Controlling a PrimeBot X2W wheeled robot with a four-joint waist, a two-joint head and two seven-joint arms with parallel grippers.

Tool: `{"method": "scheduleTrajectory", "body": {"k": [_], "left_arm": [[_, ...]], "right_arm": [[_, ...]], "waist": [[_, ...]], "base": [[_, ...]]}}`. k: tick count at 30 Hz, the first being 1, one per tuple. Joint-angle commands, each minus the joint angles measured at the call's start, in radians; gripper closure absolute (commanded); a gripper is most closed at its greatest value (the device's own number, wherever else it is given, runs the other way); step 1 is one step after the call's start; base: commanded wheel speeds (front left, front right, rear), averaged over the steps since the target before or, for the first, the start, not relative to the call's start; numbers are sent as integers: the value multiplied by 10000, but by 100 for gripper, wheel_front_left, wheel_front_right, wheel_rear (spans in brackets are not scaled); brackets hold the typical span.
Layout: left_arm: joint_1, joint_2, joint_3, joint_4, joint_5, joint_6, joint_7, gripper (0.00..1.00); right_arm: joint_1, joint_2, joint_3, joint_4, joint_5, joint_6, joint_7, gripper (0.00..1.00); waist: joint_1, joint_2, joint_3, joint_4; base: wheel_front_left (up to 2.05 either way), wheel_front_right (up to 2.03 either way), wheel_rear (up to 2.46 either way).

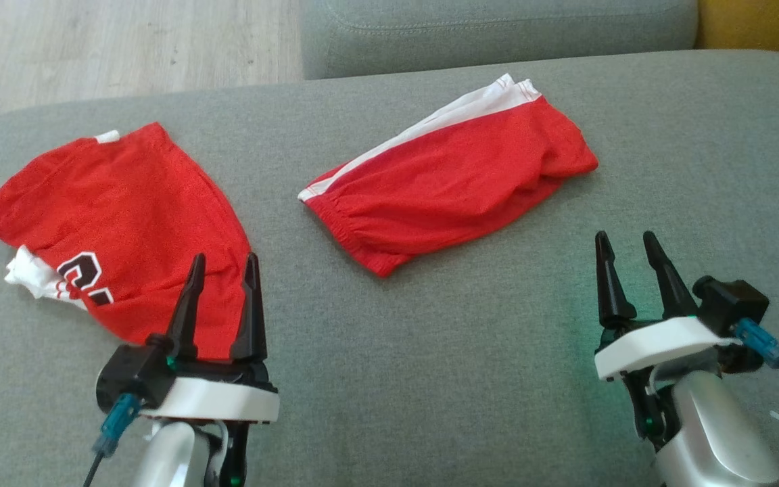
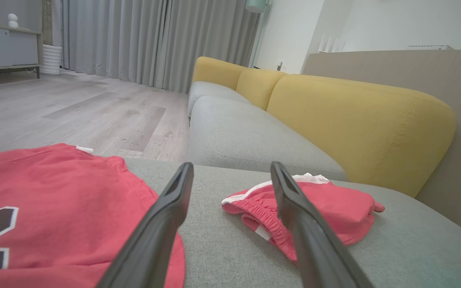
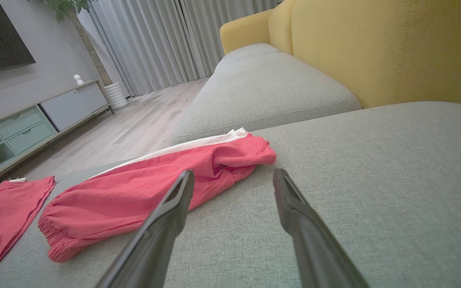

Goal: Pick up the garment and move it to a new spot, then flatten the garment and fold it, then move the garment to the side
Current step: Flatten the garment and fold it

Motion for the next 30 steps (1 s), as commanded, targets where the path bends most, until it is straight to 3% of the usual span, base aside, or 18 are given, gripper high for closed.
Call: {"method": "scheduleTrajectory", "body": {"k": [1, 7, 14, 26, 30], "left_arm": [[-270, 25, 437, -363, 99, -59, -51, 0], [-511, -12, 387, -383, 237, -157, -51, 0], [-1050, -19, -53, -315, 129, -206, -51, 0], [-1935, -21, -998, -302, -278, -87, -51, 0], [-2113, -21, -1227, -357, -426, 7, -51, 0]], "right_arm": [[-272, 154, 186, -440, -127, -7, -108, 0], [-700, 177, -265, -426, -371, -7, -108, 0], [-2223, 99, -1487, 277, -857, -7, 400, 0], [-4981, -666, -4143, 3264, -1355, -7, 1728, 0], [-5572, -865, -4483, 4208, -1684, -7, 1902, 0]], "waist": [[1, -1, 54, 5], [1, -1, 472, 243], [1, -1, 1379, 892], [1, -1, 2614, 2332], [1, -1, 2835, 2602]], "base": [[0, 0, 0], [0, 0, 0], [0, 0, 0], [0, 0, 0], [0, 0, 0]]}}
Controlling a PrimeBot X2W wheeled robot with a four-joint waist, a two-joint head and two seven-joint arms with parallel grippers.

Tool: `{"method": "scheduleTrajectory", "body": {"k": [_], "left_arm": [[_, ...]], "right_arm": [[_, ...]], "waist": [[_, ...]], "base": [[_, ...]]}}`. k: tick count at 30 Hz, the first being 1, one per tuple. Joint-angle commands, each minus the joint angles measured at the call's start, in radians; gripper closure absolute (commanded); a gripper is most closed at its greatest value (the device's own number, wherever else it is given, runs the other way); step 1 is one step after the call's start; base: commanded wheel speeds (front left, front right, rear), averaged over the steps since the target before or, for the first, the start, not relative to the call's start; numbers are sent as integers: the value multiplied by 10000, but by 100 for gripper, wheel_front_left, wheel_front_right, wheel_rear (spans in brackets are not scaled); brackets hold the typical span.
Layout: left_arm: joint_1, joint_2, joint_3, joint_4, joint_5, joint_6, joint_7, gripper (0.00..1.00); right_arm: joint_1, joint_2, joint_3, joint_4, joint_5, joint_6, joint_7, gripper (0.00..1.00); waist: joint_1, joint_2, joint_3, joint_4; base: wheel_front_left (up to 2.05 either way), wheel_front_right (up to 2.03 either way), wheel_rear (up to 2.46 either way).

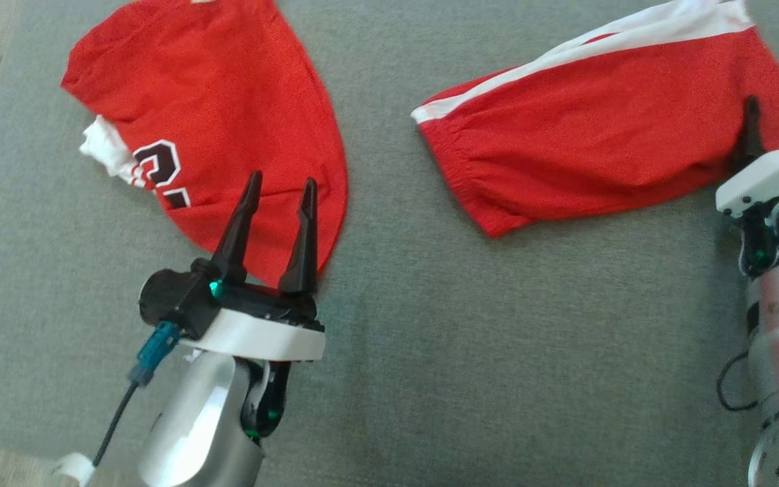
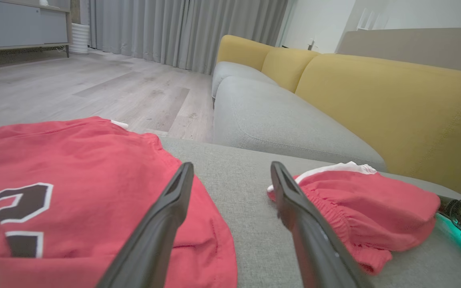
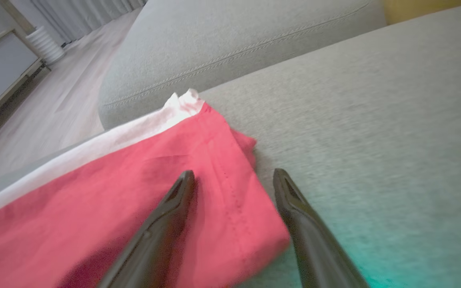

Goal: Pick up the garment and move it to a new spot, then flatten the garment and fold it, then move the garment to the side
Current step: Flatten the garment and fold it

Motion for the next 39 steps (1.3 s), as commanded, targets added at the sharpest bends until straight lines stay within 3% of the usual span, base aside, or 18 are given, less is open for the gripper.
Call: {"method": "scheduleTrajectory", "body": {"k": [1, 10, 11, 12, 21, 29, 39], "left_arm": [[-327, 65, 160, -358, -80, 84, -51, 0], [-544, 65, -68, -383, -205, 210, -51, 0], [-550, 65, -83, -383, -210, 219, -51, 0], [-553, 65, -91, -381, -213, 229, -51, 0], [-301, 65, 111, -265, -166, 218, -51, 0], [91, 64, 285, -306, -123, 120, -51, 0], [284, 64, 364, -400, -78, 45, -51, 0]], "right_arm": [[-440, -127, 118, 42, -218, -7, 16, 0], [-1211, -355, 52, 1482, -915, -7, -79, 0], [-1276, -351, 65, 1586, -951, -7, -137, 64], [-1345, -325, 117, 1660, -975, -7, -241, 100], [-1327, -246, 555, 1874, -539, -7, -1519, 100], [-244, -146, 705, 1106, 644, -7, -1926, 100], [1496, 118, -341, -562, 1445, -7, -2002, 100]], "waist": [[-2, 0, 259, 268], [-2, 0, 473, 357], [-2, 0, 478, 341], [-2, 0, 480, 317], [-2, 0, -106, -270], [-2, 0, -864, -1206], [-2, 0, -1274, -1883]], "base": [[0, 0, 0], [0, 0, 0], [0, 0, 0], [0, 0, 0], [0, 0, 0], [0, 0, 0], [0, 0, 0]]}}
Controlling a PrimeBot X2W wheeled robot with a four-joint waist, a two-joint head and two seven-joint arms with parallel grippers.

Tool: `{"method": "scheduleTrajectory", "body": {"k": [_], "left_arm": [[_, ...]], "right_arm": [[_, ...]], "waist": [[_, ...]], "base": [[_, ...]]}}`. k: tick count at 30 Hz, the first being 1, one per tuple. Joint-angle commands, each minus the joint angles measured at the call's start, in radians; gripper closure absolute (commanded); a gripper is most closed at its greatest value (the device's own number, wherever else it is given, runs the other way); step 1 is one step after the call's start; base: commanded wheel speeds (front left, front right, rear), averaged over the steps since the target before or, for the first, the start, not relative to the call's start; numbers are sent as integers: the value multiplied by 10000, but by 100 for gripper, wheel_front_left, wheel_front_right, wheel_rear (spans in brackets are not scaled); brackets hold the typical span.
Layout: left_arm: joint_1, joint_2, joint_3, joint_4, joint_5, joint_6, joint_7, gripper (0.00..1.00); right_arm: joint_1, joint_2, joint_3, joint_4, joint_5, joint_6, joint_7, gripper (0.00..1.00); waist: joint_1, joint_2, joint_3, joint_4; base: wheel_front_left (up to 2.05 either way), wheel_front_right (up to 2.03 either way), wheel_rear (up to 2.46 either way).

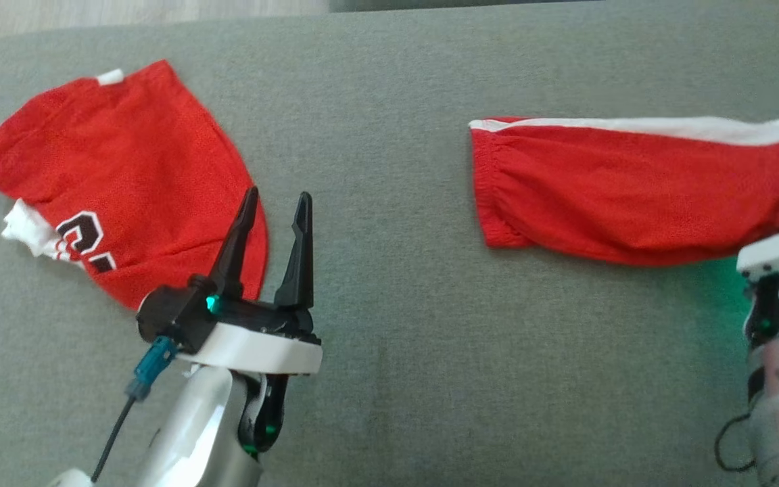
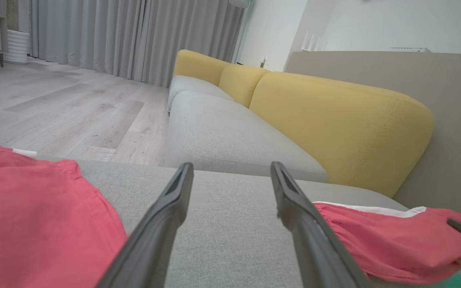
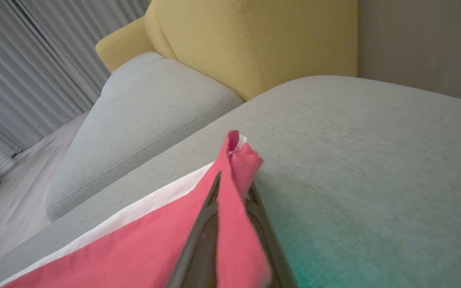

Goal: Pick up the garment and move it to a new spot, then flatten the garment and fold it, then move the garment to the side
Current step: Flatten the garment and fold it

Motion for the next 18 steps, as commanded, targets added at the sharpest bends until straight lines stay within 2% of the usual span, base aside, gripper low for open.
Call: {"method": "scheduleTrajectory", "body": {"k": [1, 12, 16, 18], "left_arm": [[11, 74, 318, -360, 68, -31, -51, 0], [69, 74, 419, -224, 175, -131, -51, 0], [121, 74, 436, -137, 141, -136, -51, 0], [176, 74, 440, -111, 116, -128, -51, 0]], "right_arm": [[126, 154, 40, -480, 60, -7, -133, 100], [393, 445, -1, -1178, 197, -7, -136, 100], [452, 591, 435, -1721, 391, -7, -136, 100], [560, 710, 1043, -2216, 652, -7, -136, 100]], "waist": [[1, -1, -80, -120], [1, -1, -65, -36], [1, -1, -260, 98], [1, -1, -433, 217]], "base": [[0, 0, 0], [0, 0, 0], [0, 0, 0], [0, 0, 0]]}}
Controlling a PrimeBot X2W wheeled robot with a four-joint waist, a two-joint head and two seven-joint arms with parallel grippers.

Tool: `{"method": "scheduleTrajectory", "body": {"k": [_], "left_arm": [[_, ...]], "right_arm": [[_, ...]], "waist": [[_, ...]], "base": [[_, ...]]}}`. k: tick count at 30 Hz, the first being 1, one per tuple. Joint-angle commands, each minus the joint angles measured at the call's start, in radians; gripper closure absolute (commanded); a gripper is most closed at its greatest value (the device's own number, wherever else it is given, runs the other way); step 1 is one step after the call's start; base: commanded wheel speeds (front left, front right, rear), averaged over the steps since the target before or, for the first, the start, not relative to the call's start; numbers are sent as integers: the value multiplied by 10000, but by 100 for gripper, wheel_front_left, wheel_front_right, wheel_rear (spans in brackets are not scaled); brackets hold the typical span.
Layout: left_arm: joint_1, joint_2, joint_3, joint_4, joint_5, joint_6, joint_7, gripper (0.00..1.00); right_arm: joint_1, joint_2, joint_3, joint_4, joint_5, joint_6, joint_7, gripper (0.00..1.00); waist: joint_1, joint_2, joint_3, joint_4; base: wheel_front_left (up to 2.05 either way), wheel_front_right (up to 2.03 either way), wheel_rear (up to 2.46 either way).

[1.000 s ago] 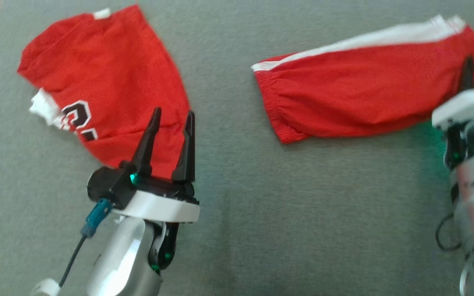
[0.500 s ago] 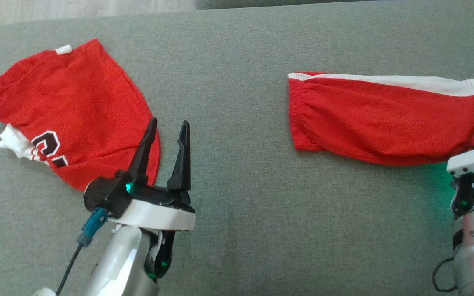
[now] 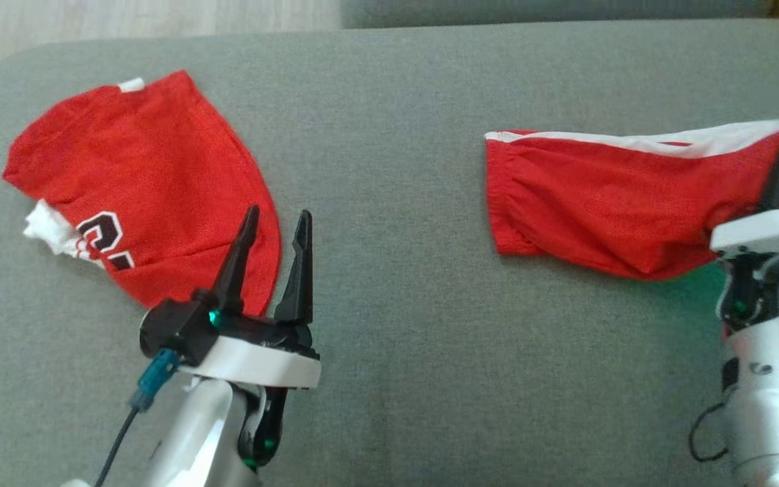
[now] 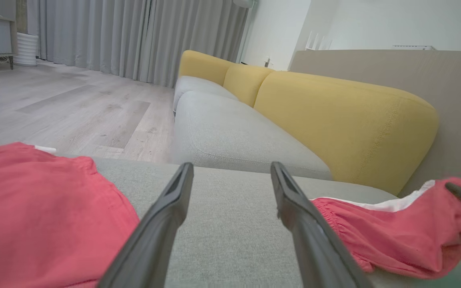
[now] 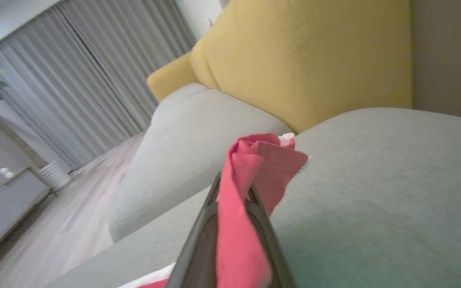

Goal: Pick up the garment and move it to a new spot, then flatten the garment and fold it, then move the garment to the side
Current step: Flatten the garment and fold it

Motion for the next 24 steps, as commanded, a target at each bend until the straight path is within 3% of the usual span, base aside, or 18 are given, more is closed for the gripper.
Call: {"method": "scheduleTrajectory", "body": {"k": [1, 12, 24], "left_arm": [[-94, 72, 359, -253, -8, -28, -51, 0], [232, 72, 385, -176, -96, 10, -51, 0], [346, 72, 386, -10, -181, 70, -51, 0]], "right_arm": [[99, 103, 508, -470, 137, -7, -108, 100], [609, 277, 3516, -1182, 1227, -7, -107, 100], [663, 79, 6076, -364, 1736, -7, -108, 100]], "waist": [[0, -1, -145, 117], [0, -1, -567, 600], [0, -1, -670, 1036]], "base": [[0, 0, 0], [0, 0, 0], [0, 0, 0]]}}
